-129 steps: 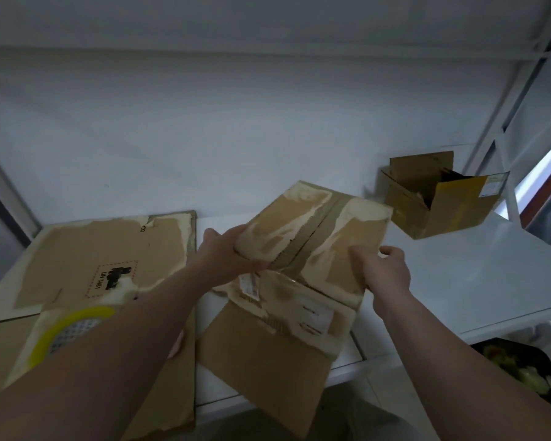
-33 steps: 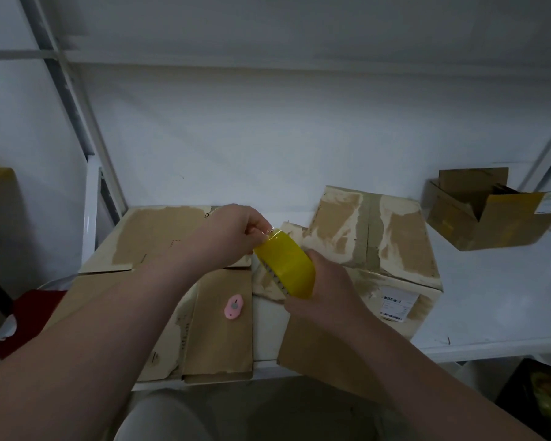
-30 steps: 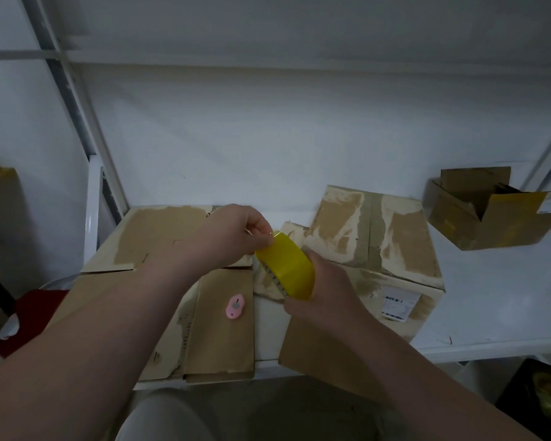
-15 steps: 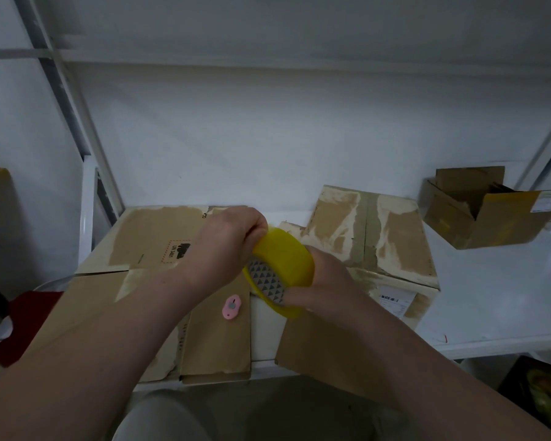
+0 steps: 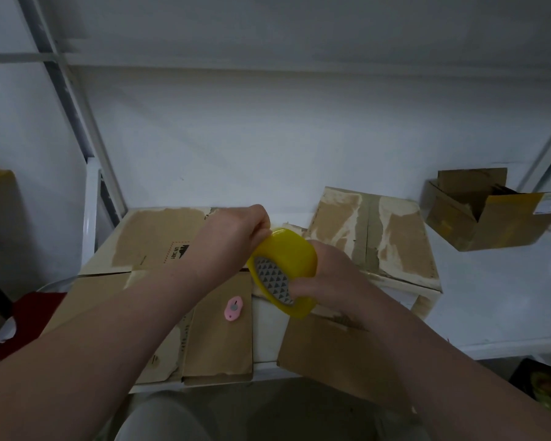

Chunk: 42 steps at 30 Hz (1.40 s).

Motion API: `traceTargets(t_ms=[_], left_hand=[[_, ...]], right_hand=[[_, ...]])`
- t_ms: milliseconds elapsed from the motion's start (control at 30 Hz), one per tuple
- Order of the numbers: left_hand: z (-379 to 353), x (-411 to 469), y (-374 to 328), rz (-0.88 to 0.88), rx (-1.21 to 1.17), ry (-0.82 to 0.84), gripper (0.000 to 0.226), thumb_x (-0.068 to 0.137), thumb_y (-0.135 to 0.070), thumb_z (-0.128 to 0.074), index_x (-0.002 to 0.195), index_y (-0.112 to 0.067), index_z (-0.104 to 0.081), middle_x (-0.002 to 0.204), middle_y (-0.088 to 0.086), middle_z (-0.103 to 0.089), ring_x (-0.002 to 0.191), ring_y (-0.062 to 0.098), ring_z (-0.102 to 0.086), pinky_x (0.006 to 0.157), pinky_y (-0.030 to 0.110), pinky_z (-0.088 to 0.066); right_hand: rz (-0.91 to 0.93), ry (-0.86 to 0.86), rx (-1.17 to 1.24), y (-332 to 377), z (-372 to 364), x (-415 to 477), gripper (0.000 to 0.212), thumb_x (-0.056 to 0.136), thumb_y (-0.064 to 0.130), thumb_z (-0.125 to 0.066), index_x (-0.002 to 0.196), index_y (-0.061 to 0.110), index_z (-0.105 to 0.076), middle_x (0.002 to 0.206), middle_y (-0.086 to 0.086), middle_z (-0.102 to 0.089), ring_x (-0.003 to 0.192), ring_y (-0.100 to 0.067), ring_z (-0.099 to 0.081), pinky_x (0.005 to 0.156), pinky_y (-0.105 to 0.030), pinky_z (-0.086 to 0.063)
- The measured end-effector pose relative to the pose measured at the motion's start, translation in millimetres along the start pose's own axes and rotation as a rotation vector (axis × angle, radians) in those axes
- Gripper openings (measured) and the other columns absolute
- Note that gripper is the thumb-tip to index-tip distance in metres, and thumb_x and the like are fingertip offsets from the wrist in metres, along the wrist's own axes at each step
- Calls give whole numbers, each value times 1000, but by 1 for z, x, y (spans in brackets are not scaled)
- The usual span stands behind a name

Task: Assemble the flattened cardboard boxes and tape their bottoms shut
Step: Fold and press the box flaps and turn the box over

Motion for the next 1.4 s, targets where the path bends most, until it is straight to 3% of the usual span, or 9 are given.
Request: traceTargets(t_ms=[267,467,600,800,900,1033,1167,1267,1400], left_hand=[[-11,-1,-6,-197,232,109,43,40,17,-71,65,-7,-47,51,6,-43,43,17,-29,37,21,-11],[1,14,-8,-8,-41,14,17,83,1,-62,71,-7,-52,54,-6,-45,47,11,-38,46,20,-26],[12,35,-12,161,-168,214,11,87,-5,-56,76,-9,-57,61,-14,-53,52,-3,-50,51,9,-36],[11,44,9,569,-554,114,20,89,-6,-52,70,-13,-54,63,0,-57,54,11,-50,54,24,-42],[7,45,16,713,-638,19,24,89,-3,-52,66,-10,-50,60,4,-50,52,16,-44,53,25,-38],[-11,44,19,823,-673,-25,28,94,-13,-51,67,-9,-45,59,6,-46,51,18,-42,57,28,-37],[-36,48,4,896,-732,-58,41,97,-18,-49,57,-10,-41,54,6,-42,46,17,-39,56,26,-35],[-55,48,-2,923,-759,21,45,97,-16,-49,52,-9,-41,52,8,-41,46,20,-38,59,26,-33],[-71,44,3,943,-702,76,40,89,-6,-51,49,-7,-44,50,11,-45,49,24,-43,60,29,-35]], right_hand=[[-72,9,-38,3,2,5,44,52,31,-71,91,17,-61,87,-1,-63,78,-16,-61,65,-33,-51],[-114,49,-259,4,11,14,37,46,40,-64,74,18,-55,76,1,-58,66,-17,-56,53,-28,-41],[-132,46,-438,1,14,10,36,66,40,-72,89,21,-54,88,2,-58,76,-14,-56,63,-31,-48],[-113,228,391,-5,30,-10,63,57,28,-90,114,19,-63,101,1,-71,93,-16,-68,72,-28,-56],[-72,201,546,-10,41,-17,60,58,13,-84,113,19,-62,104,-3,-72,96,-20,-68,77,-32,-58],[-40,-84,309,-4,71,-15,55,66,7,-82,112,27,-61,101,2,-68,89,-12,-67,78,-37,-58],[101,-374,105,6,102,-14,47,66,28,-83,106,31,-57,92,14,-59,78,-2,-59,59,-23,-47],[50,-285,-254,6,113,-10,56,68,41,-81,112,37,-48,97,13,-53,84,-6,-52,62,-27,-45],[-20,-165,-465,7,119,-5,57,73,33,-75,121,39,-45,106,2,-56,86,-15,-54,65,-32,-50]])
Point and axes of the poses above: each hand's wrist, its own x-axis towards the middle knuckle, its own z-axis out of the back of the hand, y = z × x, the point moved 2 cm from there along x, towards the middle knuckle
